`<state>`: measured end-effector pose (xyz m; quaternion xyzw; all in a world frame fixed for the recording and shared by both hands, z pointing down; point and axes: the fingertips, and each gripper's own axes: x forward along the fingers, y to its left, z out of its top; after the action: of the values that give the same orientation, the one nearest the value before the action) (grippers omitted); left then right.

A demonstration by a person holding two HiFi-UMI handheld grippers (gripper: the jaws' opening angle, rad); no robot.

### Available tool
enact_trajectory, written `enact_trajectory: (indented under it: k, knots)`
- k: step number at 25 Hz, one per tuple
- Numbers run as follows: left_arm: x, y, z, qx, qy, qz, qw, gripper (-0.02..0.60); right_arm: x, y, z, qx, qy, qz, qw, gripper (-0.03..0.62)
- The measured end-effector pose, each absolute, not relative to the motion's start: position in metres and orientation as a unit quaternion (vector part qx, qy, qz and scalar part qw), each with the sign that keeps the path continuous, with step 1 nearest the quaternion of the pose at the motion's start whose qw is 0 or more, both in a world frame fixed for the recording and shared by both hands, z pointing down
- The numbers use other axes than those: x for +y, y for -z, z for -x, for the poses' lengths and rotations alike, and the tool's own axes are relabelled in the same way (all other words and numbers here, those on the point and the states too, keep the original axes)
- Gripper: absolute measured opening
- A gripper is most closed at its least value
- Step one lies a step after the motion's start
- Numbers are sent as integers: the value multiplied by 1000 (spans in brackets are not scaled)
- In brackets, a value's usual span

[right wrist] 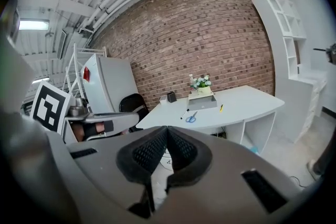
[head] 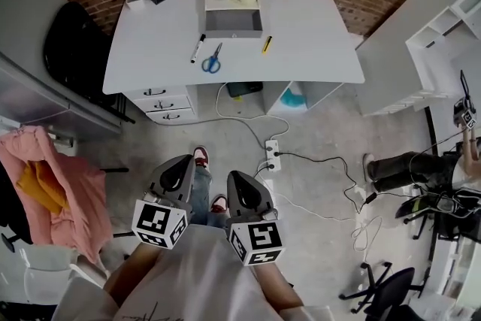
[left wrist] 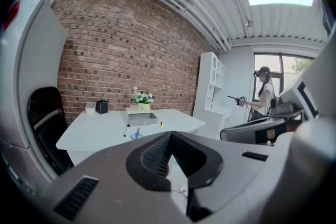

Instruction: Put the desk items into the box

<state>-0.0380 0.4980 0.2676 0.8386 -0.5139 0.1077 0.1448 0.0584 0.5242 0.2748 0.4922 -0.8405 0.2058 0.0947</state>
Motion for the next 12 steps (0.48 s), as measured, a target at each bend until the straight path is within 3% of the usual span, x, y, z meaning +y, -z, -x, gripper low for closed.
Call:
enact_trajectory:
  k: [12]
  knots:
    - [395,-271,55,-507,-97,-842,156,3,420,-276,-41,-845,-219,-481,83,25]
